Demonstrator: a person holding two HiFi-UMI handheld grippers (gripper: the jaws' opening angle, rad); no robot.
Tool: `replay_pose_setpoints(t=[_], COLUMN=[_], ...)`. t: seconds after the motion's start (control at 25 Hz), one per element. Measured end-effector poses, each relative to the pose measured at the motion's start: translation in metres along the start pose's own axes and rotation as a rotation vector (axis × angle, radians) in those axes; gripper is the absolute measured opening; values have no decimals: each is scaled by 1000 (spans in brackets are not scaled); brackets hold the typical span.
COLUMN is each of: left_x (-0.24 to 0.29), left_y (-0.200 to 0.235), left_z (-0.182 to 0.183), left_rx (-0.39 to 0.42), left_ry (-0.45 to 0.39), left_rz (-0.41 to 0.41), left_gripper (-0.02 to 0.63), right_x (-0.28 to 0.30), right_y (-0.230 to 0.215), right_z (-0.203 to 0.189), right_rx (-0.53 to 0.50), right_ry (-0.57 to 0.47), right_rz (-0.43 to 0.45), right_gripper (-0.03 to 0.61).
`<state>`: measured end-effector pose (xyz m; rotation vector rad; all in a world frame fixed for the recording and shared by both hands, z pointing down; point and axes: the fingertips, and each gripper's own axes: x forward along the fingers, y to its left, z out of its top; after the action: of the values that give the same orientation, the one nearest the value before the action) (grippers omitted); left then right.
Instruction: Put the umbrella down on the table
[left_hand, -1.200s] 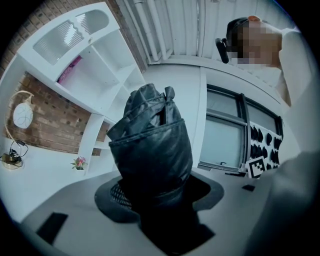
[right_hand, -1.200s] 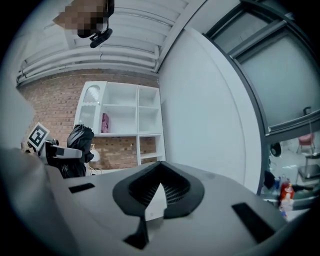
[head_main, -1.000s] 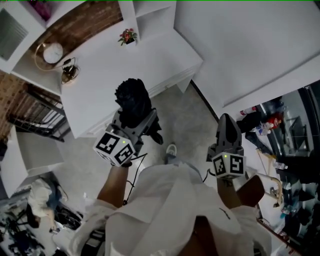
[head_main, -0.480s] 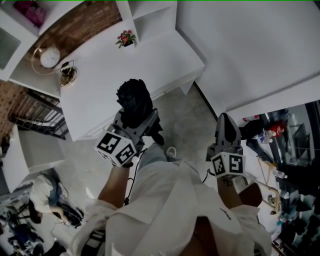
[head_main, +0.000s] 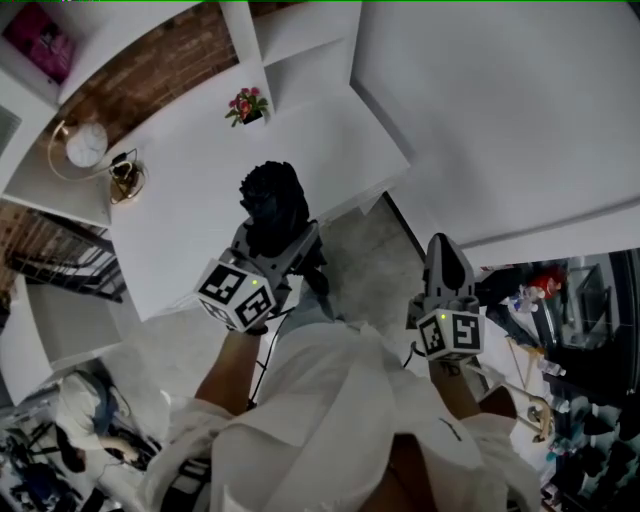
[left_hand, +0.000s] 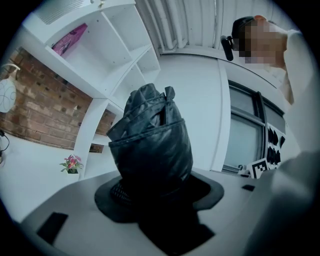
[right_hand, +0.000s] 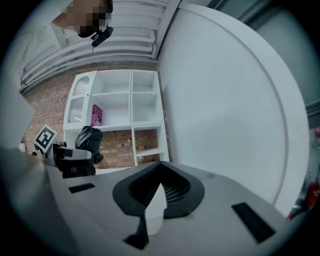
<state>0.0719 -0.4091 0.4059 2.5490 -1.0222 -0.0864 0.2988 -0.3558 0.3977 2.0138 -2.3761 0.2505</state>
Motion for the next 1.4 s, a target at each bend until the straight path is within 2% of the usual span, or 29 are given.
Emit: replay_pose_setpoints(t=[0.32, 0.72, 1.12, 1.4], left_x=[43, 83, 126, 159], left_y=[72, 154, 188, 191], left_z=[35, 38, 22, 31], left_rx=[-16, -106, -157, -157], left_ry=[0, 34, 100, 108], left_rz=[2, 15, 77, 119], left_gripper=[273, 273, 273, 273], right_x=[108, 209, 259, 289], right_y=[27, 57, 41, 17], right_z=[30, 9, -14, -18], right_rx=[-48, -69, -61, -46], right_ry=[-14, 75, 128, 146], right_rz=[53, 92, 153, 210], right_gripper=[18, 18, 18, 18])
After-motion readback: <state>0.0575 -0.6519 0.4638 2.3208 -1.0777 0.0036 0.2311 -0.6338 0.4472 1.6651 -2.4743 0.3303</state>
